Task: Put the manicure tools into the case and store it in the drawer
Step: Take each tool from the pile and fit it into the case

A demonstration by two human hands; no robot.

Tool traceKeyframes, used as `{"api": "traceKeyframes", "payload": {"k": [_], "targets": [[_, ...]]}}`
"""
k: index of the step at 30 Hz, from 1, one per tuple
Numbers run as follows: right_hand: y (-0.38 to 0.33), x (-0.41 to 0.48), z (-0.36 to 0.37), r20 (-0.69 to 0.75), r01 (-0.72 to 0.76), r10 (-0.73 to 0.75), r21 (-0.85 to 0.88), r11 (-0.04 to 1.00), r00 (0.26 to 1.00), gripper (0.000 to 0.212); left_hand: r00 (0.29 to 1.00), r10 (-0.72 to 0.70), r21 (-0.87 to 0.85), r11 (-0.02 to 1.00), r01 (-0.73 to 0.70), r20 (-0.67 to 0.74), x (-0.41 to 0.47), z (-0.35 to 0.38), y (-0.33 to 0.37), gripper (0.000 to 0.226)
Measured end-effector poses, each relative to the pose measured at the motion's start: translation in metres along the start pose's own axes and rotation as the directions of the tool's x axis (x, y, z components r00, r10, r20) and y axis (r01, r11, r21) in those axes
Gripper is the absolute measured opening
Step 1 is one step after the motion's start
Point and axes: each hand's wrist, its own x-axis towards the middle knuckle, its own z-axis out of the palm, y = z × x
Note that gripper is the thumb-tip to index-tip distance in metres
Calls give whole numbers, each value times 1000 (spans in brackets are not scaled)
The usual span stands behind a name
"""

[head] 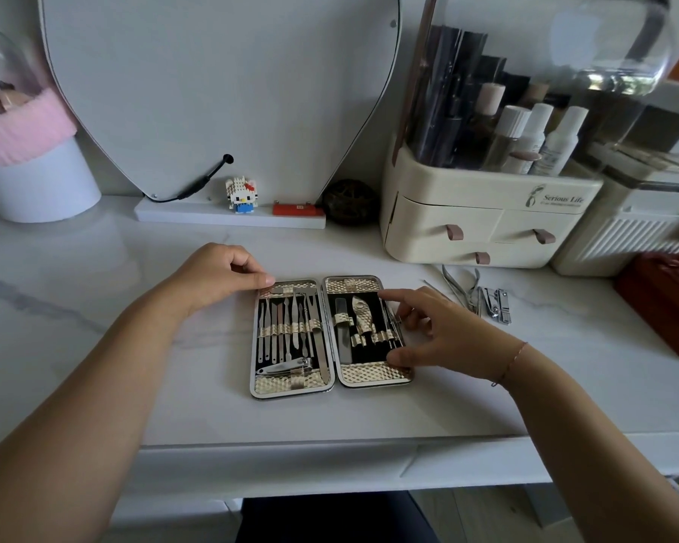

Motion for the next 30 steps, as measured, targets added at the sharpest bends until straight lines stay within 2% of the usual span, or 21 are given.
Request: {"api": "traceKeyframes", "payload": {"k": [10, 16, 23, 24, 26, 28, 30], "targets": [[-13, 18, -17, 211, -65, 93, -135, 989, 973, 89, 1000, -8, 0, 1000, 8, 4, 1, -1, 0, 14], [-15, 20, -18, 212, -77, 102, -123, 989, 972, 80, 1000, -6, -5, 1000, 6, 6, 0, -1, 0, 11], [-8, 15, -18, 214, -60, 73, -65, 996, 974, 84, 1000, -12, 10, 1000, 12, 5, 1, 0, 0, 12], [-7, 14, -21, 177, -70, 70, -7, 998, 982, 84, 1000, -13, 10, 1000, 13, 5, 2, 0, -1, 13], [-1, 12, -31, -38, -74, 78, 93, 993, 996, 66, 1000, -13, 13, 1000, 13, 4, 2, 0, -1, 13], [8, 8, -45, -320, -121, 152, 116, 986, 935, 27, 1000, -14, 11, 1000, 14, 3, 2, 0, -2, 13], [20, 4, -56, -457, -236, 267, 124, 964, 849, 6, 1000, -14, 5, 1000, 14, 2, 2, 0, -2, 13]]}}
